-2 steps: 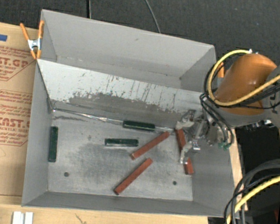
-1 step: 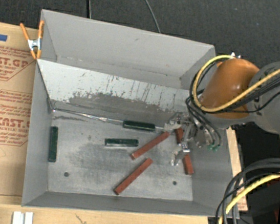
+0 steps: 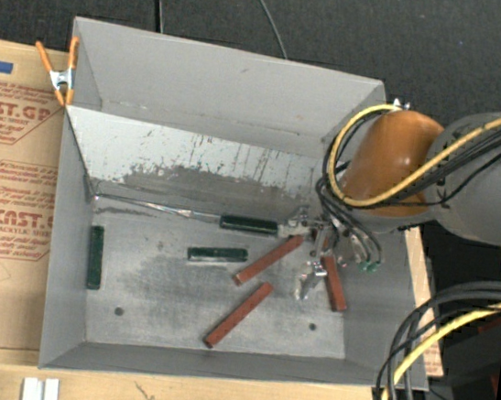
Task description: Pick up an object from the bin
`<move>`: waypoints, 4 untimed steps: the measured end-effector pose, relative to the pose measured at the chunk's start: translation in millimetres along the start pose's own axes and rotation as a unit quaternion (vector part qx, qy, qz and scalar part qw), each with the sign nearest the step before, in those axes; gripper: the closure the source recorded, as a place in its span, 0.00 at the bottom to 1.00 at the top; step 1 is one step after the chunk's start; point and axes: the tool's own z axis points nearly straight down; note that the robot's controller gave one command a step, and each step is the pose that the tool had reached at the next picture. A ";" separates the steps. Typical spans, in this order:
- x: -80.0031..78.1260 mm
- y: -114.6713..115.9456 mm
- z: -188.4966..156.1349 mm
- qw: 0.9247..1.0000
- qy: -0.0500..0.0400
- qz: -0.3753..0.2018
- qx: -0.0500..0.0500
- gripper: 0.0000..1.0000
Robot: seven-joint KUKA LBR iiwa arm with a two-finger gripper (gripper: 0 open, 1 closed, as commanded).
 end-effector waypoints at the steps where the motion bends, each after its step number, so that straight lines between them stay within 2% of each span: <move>1: 6.3 -28.4 -2.2 0.997 0.005 -0.071 -0.003 0.00; 2: -12.0 43.2 31.6 0.982 -0.005 -0.186 0.001 1.00; 3: -12.0 43.3 31.6 0.982 -0.005 -0.186 0.001 1.00; 4: -9.1 74.4 -133.5 0.980 -0.002 -0.200 0.000 1.00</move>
Offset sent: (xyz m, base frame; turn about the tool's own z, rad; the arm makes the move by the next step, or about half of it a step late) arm -0.0017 0.0431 -0.0386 -0.3755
